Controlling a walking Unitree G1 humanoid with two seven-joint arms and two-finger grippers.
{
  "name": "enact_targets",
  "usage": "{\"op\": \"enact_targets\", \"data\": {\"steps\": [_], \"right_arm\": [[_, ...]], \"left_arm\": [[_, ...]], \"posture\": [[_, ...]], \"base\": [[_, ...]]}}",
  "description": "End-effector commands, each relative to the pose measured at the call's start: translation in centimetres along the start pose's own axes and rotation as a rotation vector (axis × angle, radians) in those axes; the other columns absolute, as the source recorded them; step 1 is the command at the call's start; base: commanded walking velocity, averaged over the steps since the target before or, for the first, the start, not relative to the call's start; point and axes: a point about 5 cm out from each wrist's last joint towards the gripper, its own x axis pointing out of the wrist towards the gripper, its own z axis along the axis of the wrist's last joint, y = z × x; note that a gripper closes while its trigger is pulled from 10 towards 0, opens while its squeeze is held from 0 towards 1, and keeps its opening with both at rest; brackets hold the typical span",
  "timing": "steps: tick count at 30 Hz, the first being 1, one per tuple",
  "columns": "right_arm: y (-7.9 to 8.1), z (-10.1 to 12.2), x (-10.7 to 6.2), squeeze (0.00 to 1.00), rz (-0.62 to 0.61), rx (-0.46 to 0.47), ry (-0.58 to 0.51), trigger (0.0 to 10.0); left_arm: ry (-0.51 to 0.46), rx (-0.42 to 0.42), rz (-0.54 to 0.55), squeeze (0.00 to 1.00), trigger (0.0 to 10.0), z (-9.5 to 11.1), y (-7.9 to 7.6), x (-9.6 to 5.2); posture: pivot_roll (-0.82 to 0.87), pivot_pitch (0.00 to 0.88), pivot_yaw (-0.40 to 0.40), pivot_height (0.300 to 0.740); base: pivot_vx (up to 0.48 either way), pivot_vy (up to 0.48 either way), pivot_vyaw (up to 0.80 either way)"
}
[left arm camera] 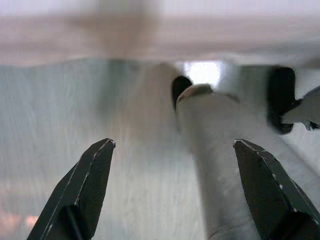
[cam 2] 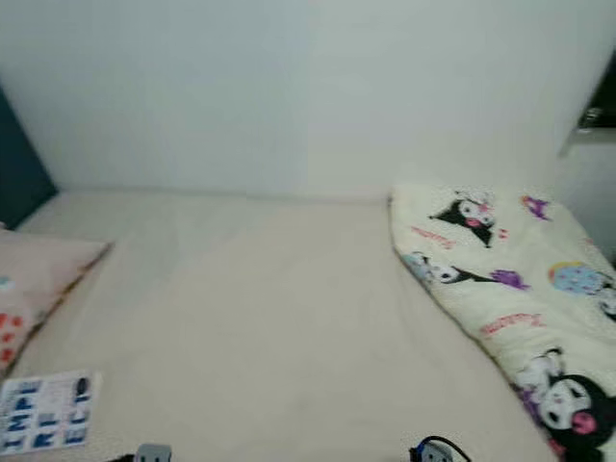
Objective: Clean up the room
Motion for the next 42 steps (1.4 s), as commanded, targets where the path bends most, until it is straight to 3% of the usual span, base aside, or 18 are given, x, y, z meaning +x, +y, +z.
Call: {"op": "enact_targets", "data": {"steps": [1,17,32,42], "right_arm": [[0.2,-0.1,0.0,0.00,0.004,-0.011,0.008,10.0],[0.7,0.3,0.1,0.00,0.004,-0.007,0.001,10.0],[-1.1,0.0,-0.2,0.00,-0.016,-0.007,0.004,10.0],[-0.2,-0.2,0.0,0.00,-0.007,-0.005,0.006,10.0]], "left_arm": [[0.010,0.016,-0.011,0.00,10.0,-0.1,-0.6,0.0],[-0.020,0.022,-0.031,0.00,10.0,2.1,-2.5,0.2],[-0.064,0.024,-0.047,0.00,10.0,5.5,-4.6,0.2],[-0.080,-0.021,-0.031,0.00,10.0,7.6,-5.4,0.0]], "posture": [[-0.13,0.000,-0.007,0.740],[-0.13,0.000,-0.006,0.740],[-0.13,0.000,-0.010,0.740],[-0.13,0.000,-0.009,0.740]], "base": [[0.000,-0.424,0.00],[0.000,-0.433,0.00],[0.000,-0.391,0.00],[-0.025,0.000,0.00]]}}
